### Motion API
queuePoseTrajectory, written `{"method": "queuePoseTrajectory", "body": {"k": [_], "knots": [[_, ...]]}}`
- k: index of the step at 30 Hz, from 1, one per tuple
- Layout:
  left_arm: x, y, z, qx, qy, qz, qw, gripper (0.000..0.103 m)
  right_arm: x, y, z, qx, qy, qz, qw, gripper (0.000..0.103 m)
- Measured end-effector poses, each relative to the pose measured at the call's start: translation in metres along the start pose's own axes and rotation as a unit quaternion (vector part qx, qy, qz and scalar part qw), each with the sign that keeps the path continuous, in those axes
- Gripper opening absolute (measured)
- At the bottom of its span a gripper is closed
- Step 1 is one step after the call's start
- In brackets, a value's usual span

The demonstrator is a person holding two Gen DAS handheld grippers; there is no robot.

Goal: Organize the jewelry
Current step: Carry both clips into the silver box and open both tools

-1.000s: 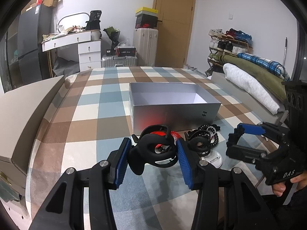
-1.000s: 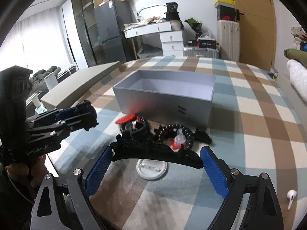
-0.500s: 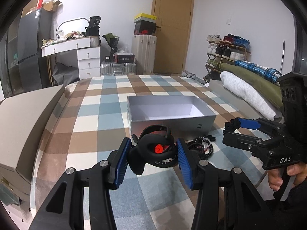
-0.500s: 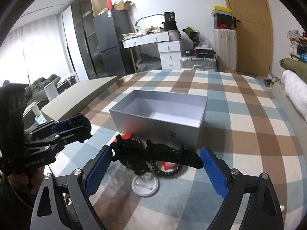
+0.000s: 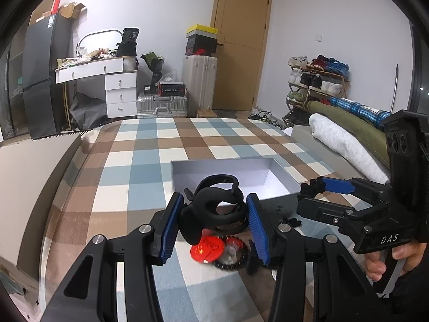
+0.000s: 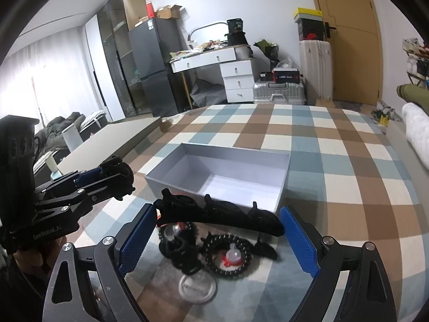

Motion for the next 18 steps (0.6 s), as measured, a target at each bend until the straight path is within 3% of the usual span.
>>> {"method": "queuePoseTrajectory", "body": {"k": [18], "knots": [[-0.001, 0.0, 0.038, 0.007, -0.019, 0.001, 0.9998, 0.042, 0.011, 0.012, 0.041, -0.009, -0.008, 0.008, 1.0, 0.093]]}}
Point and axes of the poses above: each gripper's, at about its wrist camera, not at the fingertips, and z roughly the way its jaws point, y to its right, x to its top, the point moved 10 cm from there along z, roughly the way its jaws point, and after that the axes turned 11 degrees about y, right-handed, at the moved point
